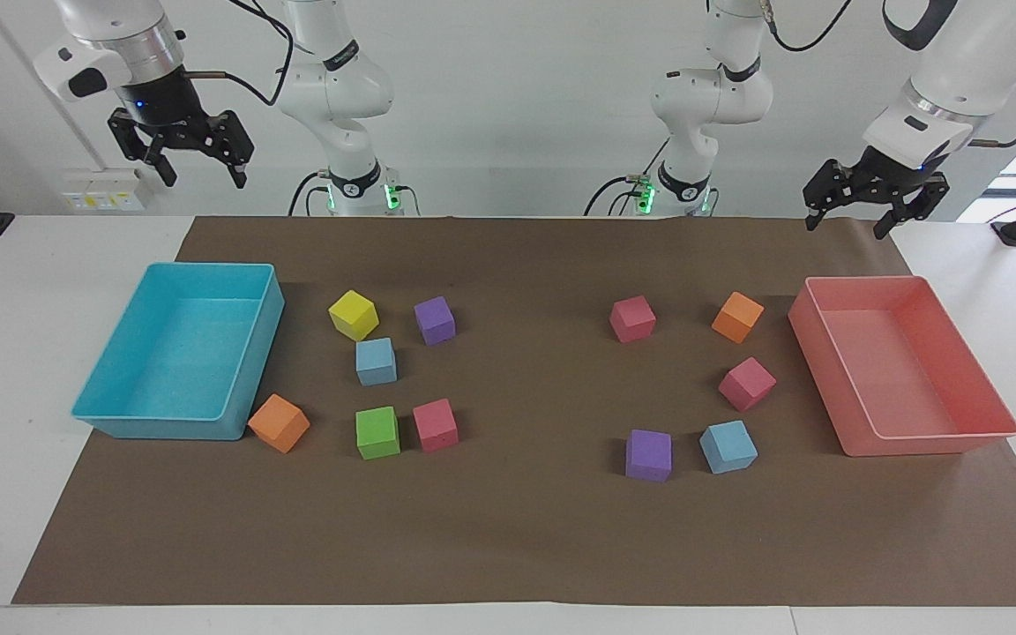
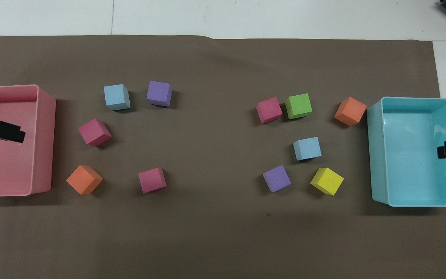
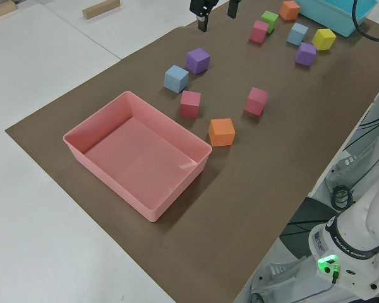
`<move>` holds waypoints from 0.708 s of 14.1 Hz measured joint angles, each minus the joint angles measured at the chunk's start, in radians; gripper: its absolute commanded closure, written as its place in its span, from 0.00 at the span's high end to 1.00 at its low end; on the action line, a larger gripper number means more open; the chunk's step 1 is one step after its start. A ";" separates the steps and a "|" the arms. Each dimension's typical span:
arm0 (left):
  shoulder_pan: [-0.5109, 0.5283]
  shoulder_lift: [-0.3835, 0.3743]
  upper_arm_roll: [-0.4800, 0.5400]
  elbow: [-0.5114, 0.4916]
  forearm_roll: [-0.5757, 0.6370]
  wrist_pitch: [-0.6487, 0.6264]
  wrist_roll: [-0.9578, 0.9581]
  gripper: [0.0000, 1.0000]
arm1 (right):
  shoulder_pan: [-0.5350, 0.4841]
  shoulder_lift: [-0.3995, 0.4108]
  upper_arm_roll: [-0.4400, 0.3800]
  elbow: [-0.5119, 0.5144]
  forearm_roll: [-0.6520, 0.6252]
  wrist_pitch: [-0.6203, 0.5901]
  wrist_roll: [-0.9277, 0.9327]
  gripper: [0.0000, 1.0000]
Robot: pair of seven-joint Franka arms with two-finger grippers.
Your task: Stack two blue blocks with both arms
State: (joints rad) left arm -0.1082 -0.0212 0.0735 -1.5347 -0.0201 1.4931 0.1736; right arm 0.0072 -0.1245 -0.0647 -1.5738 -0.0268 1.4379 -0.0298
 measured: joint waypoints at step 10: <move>0.024 0.000 0.002 0.001 0.000 0.000 0.001 1.00 | 0.000 0.000 0.000 -0.002 0.000 0.000 0.000 1.00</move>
State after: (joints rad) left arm -0.0846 -0.0212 0.0755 -1.5341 -0.0200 1.4932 0.1742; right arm 0.0072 -0.1245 -0.0646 -1.5755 -0.0268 1.4380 -0.0298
